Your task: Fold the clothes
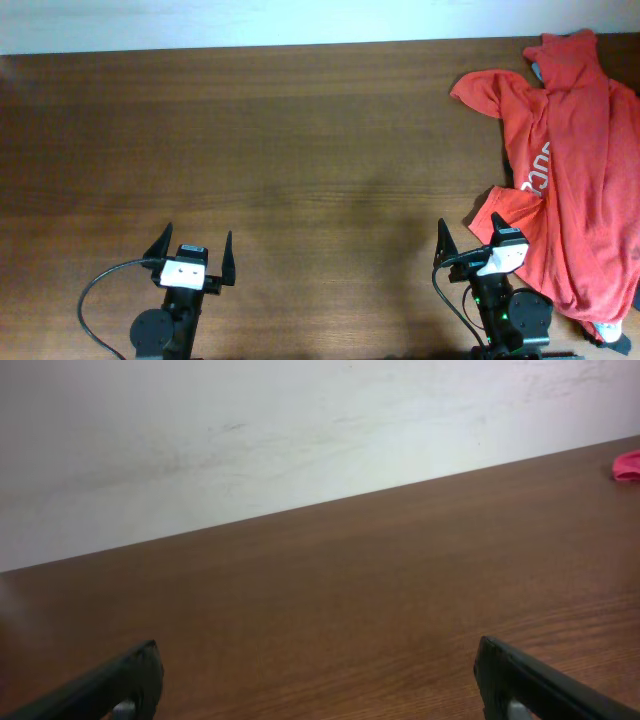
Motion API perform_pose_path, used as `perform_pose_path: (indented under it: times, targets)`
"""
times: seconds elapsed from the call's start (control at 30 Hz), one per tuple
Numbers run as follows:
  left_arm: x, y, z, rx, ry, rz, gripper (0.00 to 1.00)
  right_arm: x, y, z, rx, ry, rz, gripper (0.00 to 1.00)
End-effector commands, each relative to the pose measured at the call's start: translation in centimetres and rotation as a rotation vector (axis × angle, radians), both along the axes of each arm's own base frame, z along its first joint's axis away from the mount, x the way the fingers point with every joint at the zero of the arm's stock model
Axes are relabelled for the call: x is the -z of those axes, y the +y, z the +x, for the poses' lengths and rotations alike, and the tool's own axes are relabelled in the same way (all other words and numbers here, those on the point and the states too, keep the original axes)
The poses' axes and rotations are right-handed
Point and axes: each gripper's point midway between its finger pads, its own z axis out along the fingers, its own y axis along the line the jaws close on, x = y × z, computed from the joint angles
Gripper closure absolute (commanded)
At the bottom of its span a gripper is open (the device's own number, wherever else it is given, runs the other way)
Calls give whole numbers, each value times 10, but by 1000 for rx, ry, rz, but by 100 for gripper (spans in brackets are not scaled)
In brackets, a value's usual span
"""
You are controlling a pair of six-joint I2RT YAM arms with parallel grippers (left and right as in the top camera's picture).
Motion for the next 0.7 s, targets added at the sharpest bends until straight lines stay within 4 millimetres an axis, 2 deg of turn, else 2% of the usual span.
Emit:
perform_pose_path:
  times: [0.0, 0.23, 0.3, 0.37, 0.53, 0.6, 0.67]
  targets:
    - [1, 0, 0, -5, -3, -5, 1, 2, 2, 0, -13, 3, -3, 1]
    - [2, 0, 0, -5, 0, -5, 1, 2, 1, 0, -7, 3, -3, 1]
    - [-7, 0, 0, -2, -32, -15, 1, 2, 1, -1, -7, 4, -3, 1]
    - [-17, -1, 0, -1, -64, -105, 1, -2, 1, -2, -7, 16, -3, 1]
    - [-17, -1, -3, -11, 11, -243, 1, -37, -1, -8, 7, -26, -4, 1]
    - [-22, -1, -6, -14, 34, -244, 1, -51, -8, -10, 45, -22, -6, 1]
    - [-36, -1, -9, -16, 52, -243, 1, -62, -15, -12, 89, 19, -11, 1]
